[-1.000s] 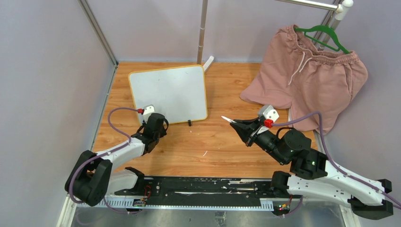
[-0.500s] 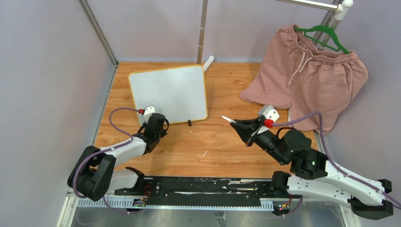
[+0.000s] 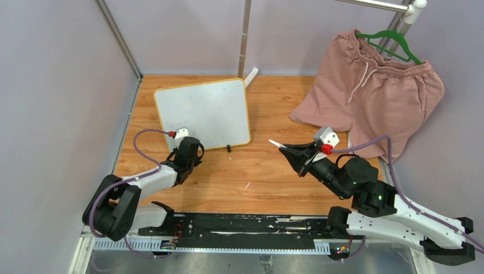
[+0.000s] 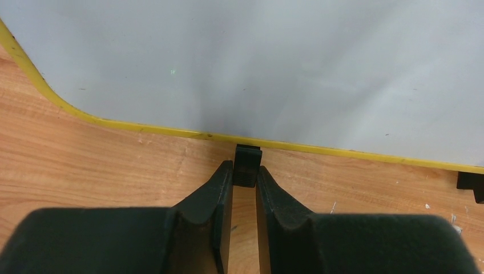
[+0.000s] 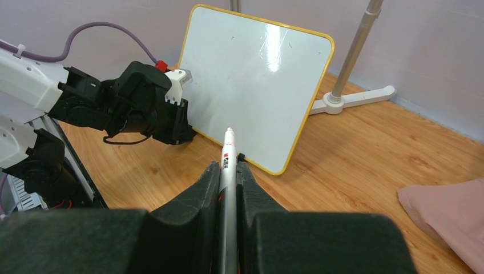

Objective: Write a sentence on the whiteboard
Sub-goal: Move the whiteboard to the center of the board.

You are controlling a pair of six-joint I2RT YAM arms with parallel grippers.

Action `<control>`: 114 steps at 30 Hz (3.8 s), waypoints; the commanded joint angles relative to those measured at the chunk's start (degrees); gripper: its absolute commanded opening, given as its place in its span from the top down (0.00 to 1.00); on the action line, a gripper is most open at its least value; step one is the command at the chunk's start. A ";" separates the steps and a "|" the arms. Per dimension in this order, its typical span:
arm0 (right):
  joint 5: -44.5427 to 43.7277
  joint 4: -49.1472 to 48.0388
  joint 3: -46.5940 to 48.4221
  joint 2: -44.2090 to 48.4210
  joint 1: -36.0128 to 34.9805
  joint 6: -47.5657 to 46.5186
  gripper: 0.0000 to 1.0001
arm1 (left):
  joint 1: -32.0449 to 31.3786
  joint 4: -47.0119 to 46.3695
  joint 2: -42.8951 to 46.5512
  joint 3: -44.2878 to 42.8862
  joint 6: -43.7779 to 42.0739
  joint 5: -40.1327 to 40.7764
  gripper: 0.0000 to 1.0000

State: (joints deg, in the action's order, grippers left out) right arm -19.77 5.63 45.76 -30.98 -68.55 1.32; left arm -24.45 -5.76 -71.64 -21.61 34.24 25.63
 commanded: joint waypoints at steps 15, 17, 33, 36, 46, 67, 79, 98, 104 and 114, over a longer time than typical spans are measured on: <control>-2.03 0.16 -0.85 1.49 -0.44 0.61 1.00 | -9.92 -8.75 -1.74 2.00 -0.01 -4.00 1.00; -2.03 0.22 -0.89 1.53 -0.44 0.61 1.00 | -10.88 -9.42 -1.86 1.93 -0.11 -4.07 1.00; -2.25 1.45 -1.51 2.65 -0.44 1.86 1.00 | -17.11 -17.66 -12.02 -4.89 -3.21 -9.01 1.00; -2.54 1.98 -1.33 3.00 -0.44 1.81 1.00 | -18.48 -18.22 -13.91 -6.31 -2.85 -8.58 1.00; -3.82 3.63 -0.98 4.34 -0.43 1.28 1.00 | -21.77 -18.50 -17.02 -7.66 2.56 -5.13 1.00; -2.85 2.98 0.31 3.33 -0.44 1.63 1.00 | -22.40 2.72 13.42 -3.02 1.87 2.70 0.30; 0.75 0.92 0.59 -0.69 -0.40 2.53 1.00 | 6.54 19.76 32.09 -9.11 -1.96 -16.63 0.12; 5.03 0.88 6.15 -14.90 2.02 6.46 1.00 | 25.73 -28.21 7.20 -3.17 19.21 -47.79 0.00; 8.40 -3.67 6.82 -19.81 6.15 7.38 1.00 | 26.02 -26.71 7.37 -5.26 16.48 -47.67 0.00; 7.60 -13.16 2.60 -22.07 8.96 7.74 1.00 | 30.75 -46.43 -3.49 -1.85 25.60 -59.17 0.10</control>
State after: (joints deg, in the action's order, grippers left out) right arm -10.55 -0.95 50.54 -54.78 -60.27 8.99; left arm 3.64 -38.06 -72.01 -26.68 53.74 -27.70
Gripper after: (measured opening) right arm 0.150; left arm 0.918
